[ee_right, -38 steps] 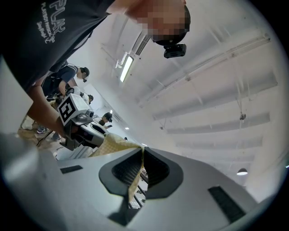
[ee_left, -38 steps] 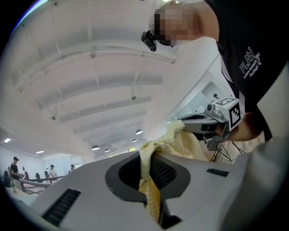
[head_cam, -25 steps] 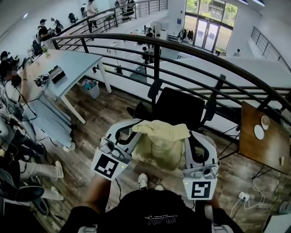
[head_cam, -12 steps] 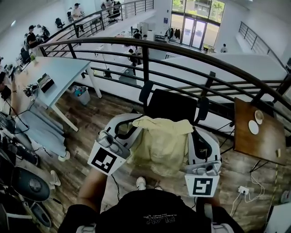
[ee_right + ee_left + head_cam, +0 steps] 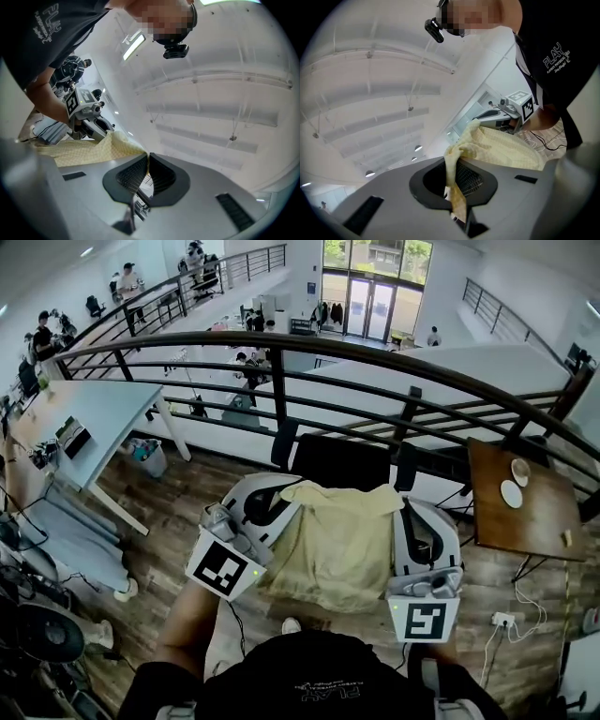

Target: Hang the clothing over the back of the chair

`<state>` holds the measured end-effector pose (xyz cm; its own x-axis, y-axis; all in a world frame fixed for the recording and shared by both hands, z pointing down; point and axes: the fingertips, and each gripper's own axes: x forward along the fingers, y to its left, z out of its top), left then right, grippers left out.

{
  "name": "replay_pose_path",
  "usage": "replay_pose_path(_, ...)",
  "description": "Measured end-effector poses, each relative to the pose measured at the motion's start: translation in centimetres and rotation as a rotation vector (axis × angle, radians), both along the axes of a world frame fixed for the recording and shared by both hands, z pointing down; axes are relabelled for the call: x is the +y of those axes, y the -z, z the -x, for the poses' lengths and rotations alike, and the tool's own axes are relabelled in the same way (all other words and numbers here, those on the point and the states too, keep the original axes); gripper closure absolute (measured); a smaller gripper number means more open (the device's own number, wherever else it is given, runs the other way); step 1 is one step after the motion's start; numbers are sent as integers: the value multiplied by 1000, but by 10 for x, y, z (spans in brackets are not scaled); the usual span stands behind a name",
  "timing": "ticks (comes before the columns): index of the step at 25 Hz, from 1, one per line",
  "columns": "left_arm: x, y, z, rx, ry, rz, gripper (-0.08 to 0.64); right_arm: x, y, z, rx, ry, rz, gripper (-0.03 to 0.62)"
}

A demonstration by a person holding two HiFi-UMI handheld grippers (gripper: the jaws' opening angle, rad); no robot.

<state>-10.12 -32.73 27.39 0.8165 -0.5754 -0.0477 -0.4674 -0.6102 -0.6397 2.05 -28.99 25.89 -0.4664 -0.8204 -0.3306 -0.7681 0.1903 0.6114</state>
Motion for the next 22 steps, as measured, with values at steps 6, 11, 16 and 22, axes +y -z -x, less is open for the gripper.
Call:
replay_pose_path(6,-10,3,-4,-15,-80,-24,535,-5,-1,-3,-20,-54,19,565)
replay_pose_path(11,-18,2,-11,-18,-120,-15,535,-12,3,-7,30,-101,15,565)
replay_pose_path(16,-35,0,-14,-15,-129,0,535,-31,1,-10,55,-115,37,565)
replay_pose_path(22,-59,5,-21,-16,-111,10,535,-56,-2,-19,94,-113,112,566)
